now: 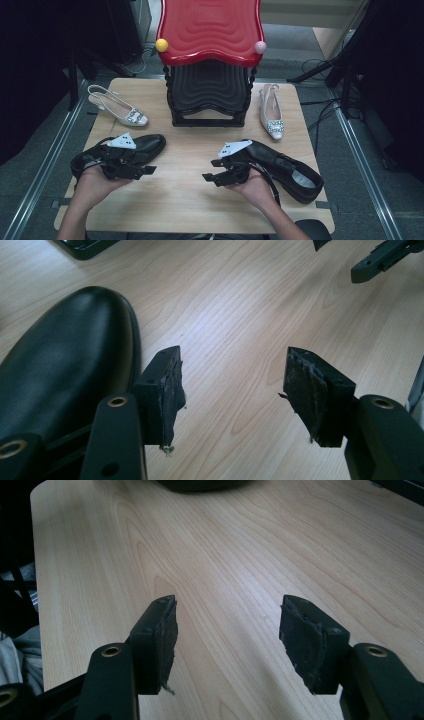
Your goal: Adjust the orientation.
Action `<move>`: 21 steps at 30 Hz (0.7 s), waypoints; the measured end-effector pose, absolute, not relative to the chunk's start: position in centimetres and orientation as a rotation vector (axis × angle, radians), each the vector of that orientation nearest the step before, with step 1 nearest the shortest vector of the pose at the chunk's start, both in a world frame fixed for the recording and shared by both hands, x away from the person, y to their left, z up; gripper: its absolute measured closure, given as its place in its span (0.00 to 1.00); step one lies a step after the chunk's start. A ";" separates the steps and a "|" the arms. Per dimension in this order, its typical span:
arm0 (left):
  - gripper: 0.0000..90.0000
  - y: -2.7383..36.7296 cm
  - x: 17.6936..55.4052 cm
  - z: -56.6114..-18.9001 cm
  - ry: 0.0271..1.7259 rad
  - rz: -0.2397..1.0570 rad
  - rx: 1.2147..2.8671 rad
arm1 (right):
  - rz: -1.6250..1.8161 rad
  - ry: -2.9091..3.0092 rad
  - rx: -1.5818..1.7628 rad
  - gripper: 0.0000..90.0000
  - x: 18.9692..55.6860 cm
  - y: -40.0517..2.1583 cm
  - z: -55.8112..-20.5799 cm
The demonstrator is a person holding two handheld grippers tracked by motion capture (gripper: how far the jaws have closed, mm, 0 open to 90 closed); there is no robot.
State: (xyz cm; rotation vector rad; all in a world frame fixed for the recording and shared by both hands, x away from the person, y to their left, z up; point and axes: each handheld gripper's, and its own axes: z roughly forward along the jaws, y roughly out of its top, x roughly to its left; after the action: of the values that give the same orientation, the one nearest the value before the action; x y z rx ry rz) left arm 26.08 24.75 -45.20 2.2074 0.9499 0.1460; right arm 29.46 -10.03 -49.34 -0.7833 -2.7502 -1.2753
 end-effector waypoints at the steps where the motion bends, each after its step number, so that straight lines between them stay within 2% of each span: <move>1: 0.46 25.0 26.0 -45.1 0.951 0.151 2.208 | -1.277 -2.751 -0.780 0.46 29.5 -10.0 -49.4; 21: 0.47 31.2 24.5 -44.4 1.118 0.215 2.134 | -1.237 -2.765 -0.768 0.45 30.1 -9.3 -49.7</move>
State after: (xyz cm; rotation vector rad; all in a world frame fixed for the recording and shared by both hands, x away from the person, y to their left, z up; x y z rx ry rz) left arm 24.46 31.21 -44.40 2.1340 1.1176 0.2153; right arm 30.08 -9.27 -49.67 -0.7680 -2.7651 -1.2374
